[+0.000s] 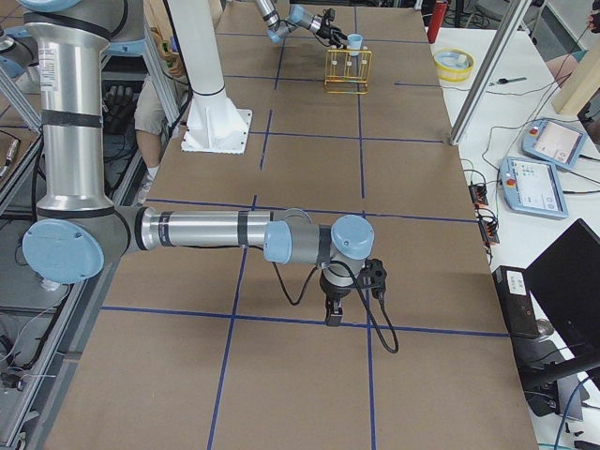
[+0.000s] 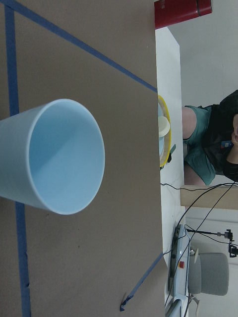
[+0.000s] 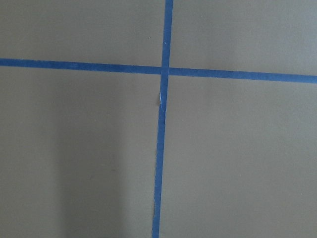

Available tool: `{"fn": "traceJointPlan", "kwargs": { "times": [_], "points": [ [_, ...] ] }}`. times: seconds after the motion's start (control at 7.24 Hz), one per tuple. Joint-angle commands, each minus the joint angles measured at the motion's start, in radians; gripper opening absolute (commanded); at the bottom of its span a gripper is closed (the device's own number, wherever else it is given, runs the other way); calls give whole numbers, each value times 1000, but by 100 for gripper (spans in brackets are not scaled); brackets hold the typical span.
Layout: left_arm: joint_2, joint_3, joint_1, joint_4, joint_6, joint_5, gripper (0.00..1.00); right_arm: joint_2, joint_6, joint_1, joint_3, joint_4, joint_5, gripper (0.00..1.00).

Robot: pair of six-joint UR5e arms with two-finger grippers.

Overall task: Hang cup on cup holder
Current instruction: 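Close the left gripper on the light blue cup and lift it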

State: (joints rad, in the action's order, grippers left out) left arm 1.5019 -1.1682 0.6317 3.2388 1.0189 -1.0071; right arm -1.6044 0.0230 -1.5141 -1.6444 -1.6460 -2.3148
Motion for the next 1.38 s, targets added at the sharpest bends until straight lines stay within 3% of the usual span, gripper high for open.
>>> {"fn": "traceJointPlan", "kwargs": {
  "times": [0.0, 1.24],
  "points": [
    [33, 33, 5, -2, 24, 1, 97, 0, 0, 0, 0, 0, 0, 100],
    [92, 68, 56, -14, 20, 13, 95, 0, 0, 0, 0, 0, 0, 100]
  ]
}}
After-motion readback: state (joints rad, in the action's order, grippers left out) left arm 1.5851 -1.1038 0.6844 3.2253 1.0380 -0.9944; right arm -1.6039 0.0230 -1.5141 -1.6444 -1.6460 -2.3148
